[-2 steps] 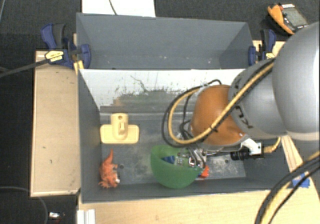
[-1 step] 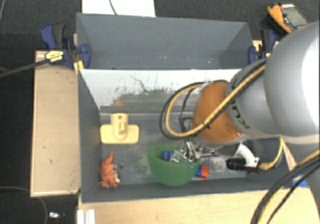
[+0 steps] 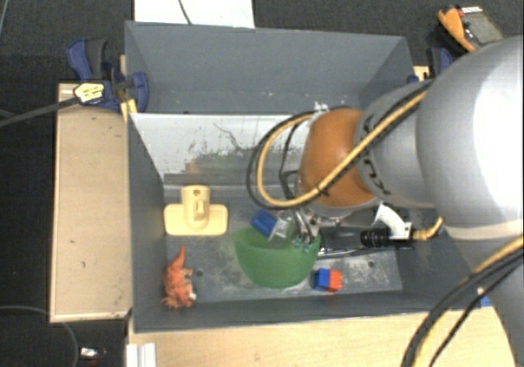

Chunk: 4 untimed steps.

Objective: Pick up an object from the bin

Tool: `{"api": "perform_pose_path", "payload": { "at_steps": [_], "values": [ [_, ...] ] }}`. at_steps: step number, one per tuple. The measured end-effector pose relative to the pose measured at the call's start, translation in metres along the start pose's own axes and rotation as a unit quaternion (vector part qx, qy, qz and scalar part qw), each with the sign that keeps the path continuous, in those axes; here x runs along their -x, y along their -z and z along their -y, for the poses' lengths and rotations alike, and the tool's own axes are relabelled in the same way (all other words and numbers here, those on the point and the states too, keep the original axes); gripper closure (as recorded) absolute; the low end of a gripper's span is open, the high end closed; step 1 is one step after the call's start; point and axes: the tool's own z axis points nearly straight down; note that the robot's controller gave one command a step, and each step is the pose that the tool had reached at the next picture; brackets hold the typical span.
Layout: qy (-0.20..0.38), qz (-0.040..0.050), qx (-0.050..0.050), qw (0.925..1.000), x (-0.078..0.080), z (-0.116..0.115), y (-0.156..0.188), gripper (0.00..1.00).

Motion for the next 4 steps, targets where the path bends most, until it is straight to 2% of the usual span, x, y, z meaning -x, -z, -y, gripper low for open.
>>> {"api": "perform_pose_path", "payload": {
  "at_steps": [2,4],
  "values": [
    [0.000,-0.0013,-0.001,1.0000,-0.001,0.001,0.008,1.00],
    [0.001,0.0007,0.000,1.0000,0.001,0.000,0.050,1.00]
  ]
}}
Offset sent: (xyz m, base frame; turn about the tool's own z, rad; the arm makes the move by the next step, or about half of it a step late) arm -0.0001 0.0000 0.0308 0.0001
